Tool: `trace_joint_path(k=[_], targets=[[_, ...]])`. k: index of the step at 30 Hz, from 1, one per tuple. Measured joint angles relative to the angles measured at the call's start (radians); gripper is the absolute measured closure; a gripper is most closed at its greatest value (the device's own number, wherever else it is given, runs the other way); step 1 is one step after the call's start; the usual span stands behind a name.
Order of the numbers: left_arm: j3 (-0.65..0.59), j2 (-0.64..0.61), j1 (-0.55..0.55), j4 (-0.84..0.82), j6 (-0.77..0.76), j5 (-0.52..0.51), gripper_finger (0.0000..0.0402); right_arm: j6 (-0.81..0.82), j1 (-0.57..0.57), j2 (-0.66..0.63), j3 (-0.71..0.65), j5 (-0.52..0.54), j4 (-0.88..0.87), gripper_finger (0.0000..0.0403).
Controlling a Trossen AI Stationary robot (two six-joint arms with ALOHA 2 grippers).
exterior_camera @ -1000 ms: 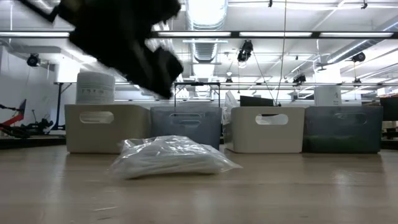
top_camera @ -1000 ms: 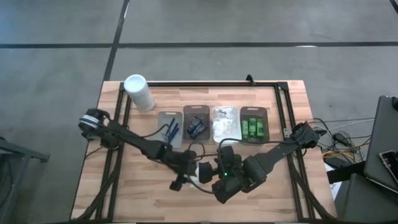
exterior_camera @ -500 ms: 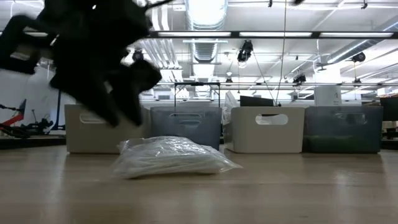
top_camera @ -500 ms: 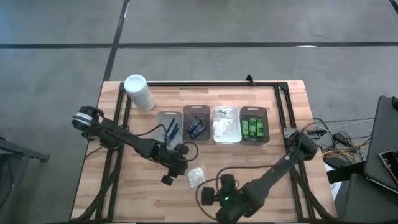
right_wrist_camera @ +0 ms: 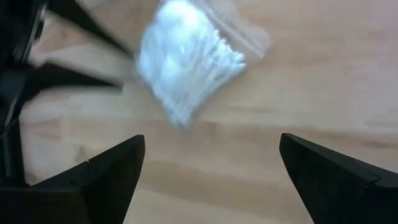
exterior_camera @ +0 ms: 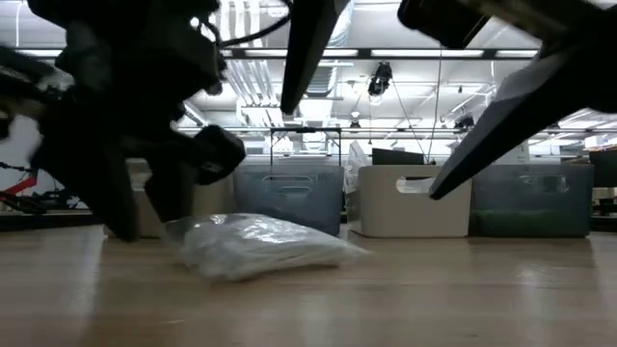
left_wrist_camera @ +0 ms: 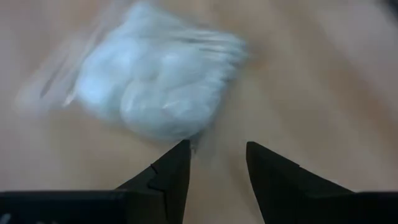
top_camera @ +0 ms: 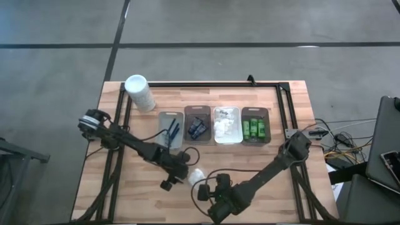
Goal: Pick & Place Travel size toiletries
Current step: Put the transparent cotton pack into the white bin
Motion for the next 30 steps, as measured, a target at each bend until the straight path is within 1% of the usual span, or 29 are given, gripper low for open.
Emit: trace_joint_path(k=[2, 3, 9, 15, 22, 26, 30], targets=[[0.003, 0.0, -0.012, 0.009, -0.003, 0.035, 0.0241, -0.001, -0.008, -0.007, -0.022, 0.002, 0.01, 0.0035], [0.003, 0.001, -0.019, 0.012, -0.003, 0.037, 0.0241, -0.001, -0.011, -0.009, -0.031, 0.002, 0.009, 0.0035], [0.017, -0.002, -0.051, 0.009, -0.003, 0.032, 0.0241, -0.02, -0.026, -0.009, -0.093, 0.003, 0.096, 0.0035], [0.038, -0.004, -0.063, 0.008, -0.009, 0.003, 0.0241, -0.034, -0.065, -0.009, -0.184, 0.004, 0.212, 0.0035], [0.034, -0.004, -0.063, -0.027, -0.01, -0.011, 0.0241, -0.172, -0.126, -0.009, -0.193, -0.003, 0.24, 0.0035], [0.034, -0.002, -0.063, -0.027, -0.009, -0.013, 0.0241, -0.198, -0.149, 0.006, -0.192, -0.049, 0.256, 0.0036], [0.033, -0.001, -0.063, -0.026, -0.002, -0.021, 0.0241, -0.235, -0.155, 0.017, -0.192, -0.045, 0.301, 0.0051]])
